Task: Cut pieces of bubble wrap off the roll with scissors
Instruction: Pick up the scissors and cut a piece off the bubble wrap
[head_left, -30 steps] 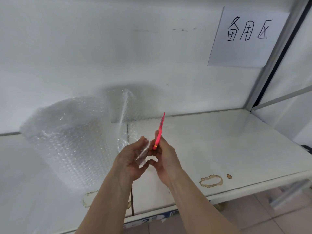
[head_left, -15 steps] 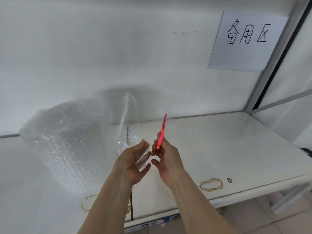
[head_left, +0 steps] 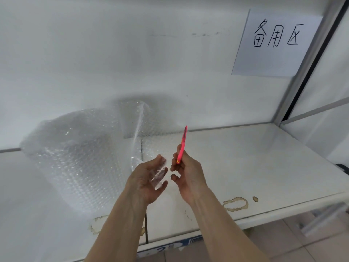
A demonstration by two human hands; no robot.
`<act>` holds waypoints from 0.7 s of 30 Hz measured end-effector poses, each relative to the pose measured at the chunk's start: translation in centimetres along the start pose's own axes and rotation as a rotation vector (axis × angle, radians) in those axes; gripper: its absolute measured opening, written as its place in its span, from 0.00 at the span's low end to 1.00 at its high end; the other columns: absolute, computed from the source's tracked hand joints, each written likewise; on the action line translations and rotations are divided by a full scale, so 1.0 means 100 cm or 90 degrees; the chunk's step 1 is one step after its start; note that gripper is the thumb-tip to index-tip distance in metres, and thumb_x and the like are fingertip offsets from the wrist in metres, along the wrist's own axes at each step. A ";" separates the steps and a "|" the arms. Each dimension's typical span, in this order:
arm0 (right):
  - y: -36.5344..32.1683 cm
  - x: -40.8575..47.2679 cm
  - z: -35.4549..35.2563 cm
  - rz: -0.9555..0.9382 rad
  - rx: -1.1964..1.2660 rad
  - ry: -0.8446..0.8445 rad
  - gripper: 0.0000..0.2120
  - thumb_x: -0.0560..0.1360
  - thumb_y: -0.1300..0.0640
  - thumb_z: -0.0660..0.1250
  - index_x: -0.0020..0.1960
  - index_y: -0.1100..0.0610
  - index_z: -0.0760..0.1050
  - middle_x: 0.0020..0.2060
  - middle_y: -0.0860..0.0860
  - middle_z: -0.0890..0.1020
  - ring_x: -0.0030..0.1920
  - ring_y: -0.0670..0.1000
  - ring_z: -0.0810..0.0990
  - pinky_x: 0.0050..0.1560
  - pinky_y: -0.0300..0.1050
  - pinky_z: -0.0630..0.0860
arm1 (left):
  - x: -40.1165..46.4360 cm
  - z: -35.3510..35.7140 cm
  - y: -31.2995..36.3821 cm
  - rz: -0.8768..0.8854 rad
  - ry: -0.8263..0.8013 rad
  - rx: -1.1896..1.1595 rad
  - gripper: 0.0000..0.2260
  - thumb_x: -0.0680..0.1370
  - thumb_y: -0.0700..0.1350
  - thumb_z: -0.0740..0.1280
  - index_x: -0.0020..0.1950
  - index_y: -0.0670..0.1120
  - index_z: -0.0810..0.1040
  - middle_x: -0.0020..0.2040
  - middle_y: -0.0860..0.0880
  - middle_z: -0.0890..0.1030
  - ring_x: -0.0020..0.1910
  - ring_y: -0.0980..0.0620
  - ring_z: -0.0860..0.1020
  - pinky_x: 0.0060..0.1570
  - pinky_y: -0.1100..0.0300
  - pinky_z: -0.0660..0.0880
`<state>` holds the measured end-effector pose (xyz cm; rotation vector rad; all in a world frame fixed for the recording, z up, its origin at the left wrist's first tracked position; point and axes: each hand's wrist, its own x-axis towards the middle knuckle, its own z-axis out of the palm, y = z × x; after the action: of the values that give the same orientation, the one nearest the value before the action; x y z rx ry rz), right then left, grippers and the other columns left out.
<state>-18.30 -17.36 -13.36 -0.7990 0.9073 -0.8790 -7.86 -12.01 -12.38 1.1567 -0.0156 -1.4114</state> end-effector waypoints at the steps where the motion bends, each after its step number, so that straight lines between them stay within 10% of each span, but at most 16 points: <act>1: 0.000 0.000 0.000 0.001 -0.002 -0.002 0.15 0.75 0.44 0.70 0.37 0.55 0.78 0.32 0.51 0.76 0.34 0.50 0.72 0.40 0.46 0.66 | 0.000 0.000 0.000 0.000 -0.001 0.000 0.06 0.70 0.44 0.76 0.45 0.46 0.84 0.49 0.52 0.86 0.57 0.52 0.80 0.64 0.51 0.72; 21: -0.010 -0.005 -0.012 0.017 -0.019 0.037 0.15 0.75 0.45 0.71 0.40 0.56 0.79 0.31 0.50 0.76 0.33 0.49 0.72 0.37 0.44 0.66 | 0.002 0.001 -0.003 0.020 0.026 0.016 0.13 0.70 0.51 0.76 0.51 0.48 0.83 0.52 0.53 0.85 0.56 0.52 0.81 0.61 0.51 0.74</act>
<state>-19.84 -17.63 -12.79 -0.7882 0.9819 -0.8710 -8.10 -12.16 -12.65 1.2005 -0.0226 -1.3631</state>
